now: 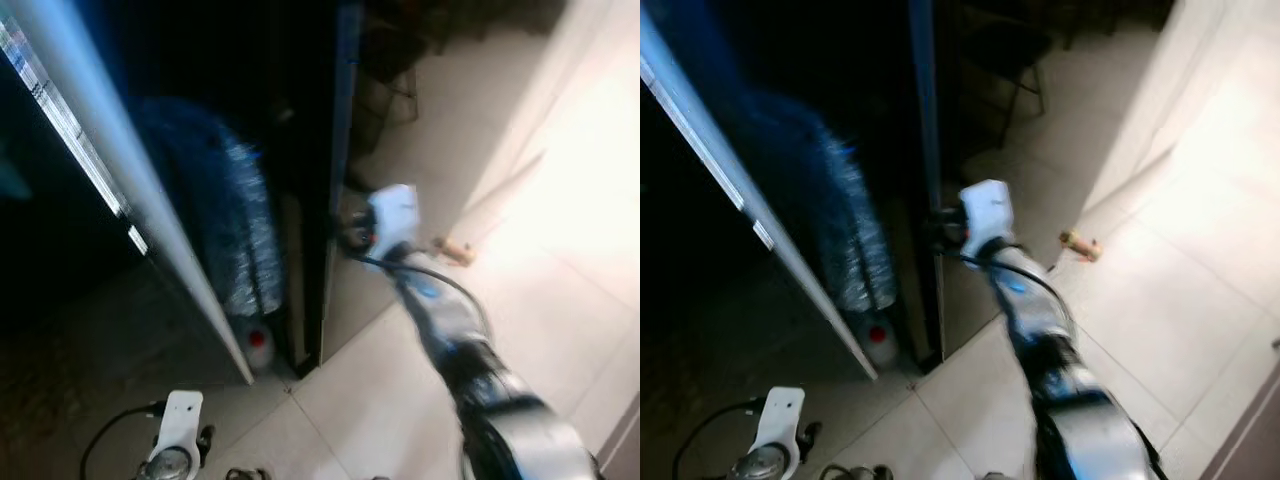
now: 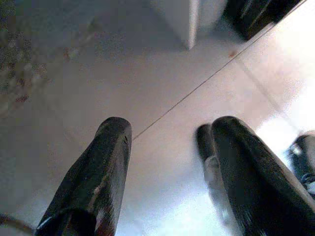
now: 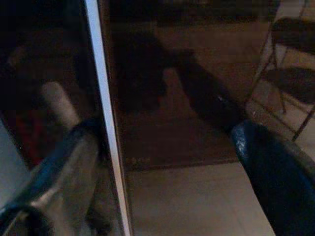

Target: Restocking fridge

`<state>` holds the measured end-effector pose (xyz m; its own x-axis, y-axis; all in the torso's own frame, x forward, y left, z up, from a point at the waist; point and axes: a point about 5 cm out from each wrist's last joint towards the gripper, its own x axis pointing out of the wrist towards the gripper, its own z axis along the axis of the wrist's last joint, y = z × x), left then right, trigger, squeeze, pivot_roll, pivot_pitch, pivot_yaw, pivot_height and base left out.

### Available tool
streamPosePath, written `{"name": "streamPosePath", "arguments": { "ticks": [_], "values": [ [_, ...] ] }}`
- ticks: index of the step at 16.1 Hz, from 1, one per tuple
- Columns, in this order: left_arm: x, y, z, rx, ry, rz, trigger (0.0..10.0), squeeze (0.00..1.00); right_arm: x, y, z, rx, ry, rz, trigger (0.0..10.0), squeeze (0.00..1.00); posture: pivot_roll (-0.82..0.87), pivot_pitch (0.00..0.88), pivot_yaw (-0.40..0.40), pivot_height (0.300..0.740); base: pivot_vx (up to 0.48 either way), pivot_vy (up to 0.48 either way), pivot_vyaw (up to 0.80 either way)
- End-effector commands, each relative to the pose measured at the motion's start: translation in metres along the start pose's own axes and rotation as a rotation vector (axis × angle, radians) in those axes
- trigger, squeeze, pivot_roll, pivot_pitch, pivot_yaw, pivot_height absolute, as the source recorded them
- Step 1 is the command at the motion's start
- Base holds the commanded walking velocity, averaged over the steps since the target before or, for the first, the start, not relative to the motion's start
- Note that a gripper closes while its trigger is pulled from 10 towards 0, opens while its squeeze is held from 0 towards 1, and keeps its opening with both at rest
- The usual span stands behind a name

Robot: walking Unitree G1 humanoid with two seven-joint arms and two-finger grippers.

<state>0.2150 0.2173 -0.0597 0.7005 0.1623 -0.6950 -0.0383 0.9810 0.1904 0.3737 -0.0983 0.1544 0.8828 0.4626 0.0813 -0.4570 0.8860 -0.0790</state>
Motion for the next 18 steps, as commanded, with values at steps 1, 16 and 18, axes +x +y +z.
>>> {"name": "streamPosePath", "arguments": {
  "ticks": [1, 16, 18],
  "values": [
    [-0.002, 0.002, -0.011, 0.000, 0.045, 0.009, 10.0, 0.00, -0.016, -0.011, -0.022, 0.011, 0.090, -0.045, 10.0, 0.00, -0.20, 0.179, -0.003, 0.740, 0.000, 0.000, 0.00],
    [-0.003, 0.000, -0.013, -0.001, 0.063, 0.028, 10.0, 0.00, -0.243, 0.002, -0.211, 0.249, 0.958, -0.481, 10.0, 0.00, -0.20, 0.191, -0.008, 0.740, 0.000, 0.000, 0.00],
    [-0.003, 0.001, -0.014, -0.005, 0.066, 0.034, 10.0, 0.00, -0.260, 0.018, -0.222, 0.310, 1.063, -0.491, 10.0, 0.00, -0.18, 0.187, -0.010, 0.740, 0.000, 0.000, 0.00]
  ]
}}
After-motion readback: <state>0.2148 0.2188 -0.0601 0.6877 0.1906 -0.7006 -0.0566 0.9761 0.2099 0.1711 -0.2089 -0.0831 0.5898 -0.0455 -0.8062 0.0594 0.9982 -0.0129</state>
